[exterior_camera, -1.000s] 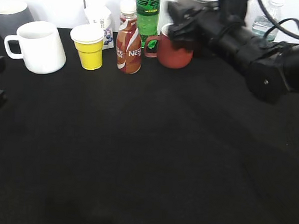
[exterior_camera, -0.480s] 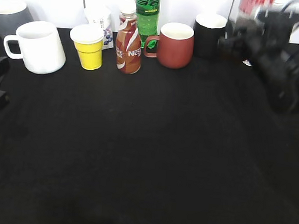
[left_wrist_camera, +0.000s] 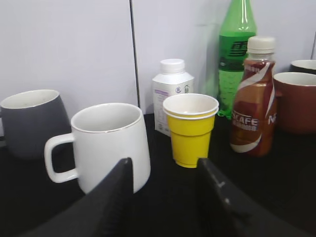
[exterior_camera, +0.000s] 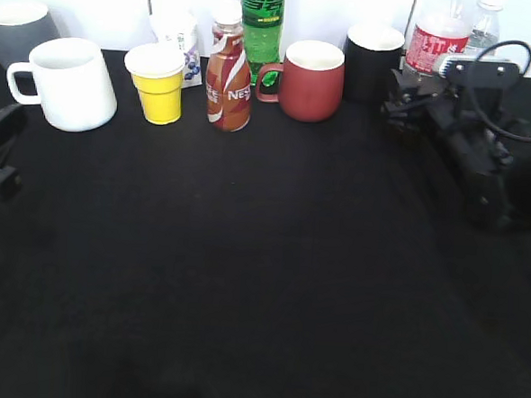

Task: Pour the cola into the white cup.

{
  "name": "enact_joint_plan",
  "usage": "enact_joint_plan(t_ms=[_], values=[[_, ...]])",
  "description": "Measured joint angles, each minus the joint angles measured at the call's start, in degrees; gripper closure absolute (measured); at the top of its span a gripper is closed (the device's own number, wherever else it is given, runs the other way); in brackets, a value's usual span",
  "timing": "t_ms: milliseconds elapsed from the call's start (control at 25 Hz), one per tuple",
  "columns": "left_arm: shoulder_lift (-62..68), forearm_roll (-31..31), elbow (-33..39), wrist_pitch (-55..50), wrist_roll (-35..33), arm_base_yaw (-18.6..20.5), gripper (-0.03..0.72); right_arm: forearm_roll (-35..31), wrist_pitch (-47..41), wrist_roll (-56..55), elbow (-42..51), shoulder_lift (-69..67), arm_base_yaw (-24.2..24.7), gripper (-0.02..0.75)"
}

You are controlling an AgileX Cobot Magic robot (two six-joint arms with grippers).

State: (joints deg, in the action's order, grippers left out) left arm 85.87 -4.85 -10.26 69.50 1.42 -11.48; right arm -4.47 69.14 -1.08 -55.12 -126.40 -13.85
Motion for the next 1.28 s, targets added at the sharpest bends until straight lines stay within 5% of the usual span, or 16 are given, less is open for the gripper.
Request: enact_joint_plan(t_ms=[280, 360, 480, 640, 760, 960, 1280], values=[[-0.43, -0.66, 0.02, -0.11, 4.29, 0.00, 0.370, 1.26, -0.60, 0.00, 15.86, 13.19, -0.13, 0.120], [-3.62, -0.17, 0.07, -5.39, 4.95, 0.00, 0.370, 4.47, -14.44, -1.52, 17.10, 22.83, -0.13, 0.139], [-13.03, 1.30, -5.72, -33.42, 4.95, 0.00, 0.370, 5.36, -45.02, -2.52, 15.86, 36.02, -0.13, 0.144], [-16.82, 1.91, -22.70, -86.02, 4.95, 0.00, 0.370, 1.62, -89.57, -2.79, 8.90, 42.48, -0.13, 0.144], [-16.82, 2.02, -29.19, -115.73, 4.95, 0.00, 0.370, -0.33, -108.30, -2.79, 5.78, 42.62, -0.13, 0.144], [-25.19, 2.02, -35.11, -137.68, 4.95, 0.00, 0.370, -0.40, -122.23, -2.79, 4.04, 52.59, -0.13, 0.146], [-70.27, 2.49, -35.77, -139.31, 4.95, 0.00, 0.370, -0.29, -129.14, -2.74, 8.17, 94.36, -0.13, 0.146]])
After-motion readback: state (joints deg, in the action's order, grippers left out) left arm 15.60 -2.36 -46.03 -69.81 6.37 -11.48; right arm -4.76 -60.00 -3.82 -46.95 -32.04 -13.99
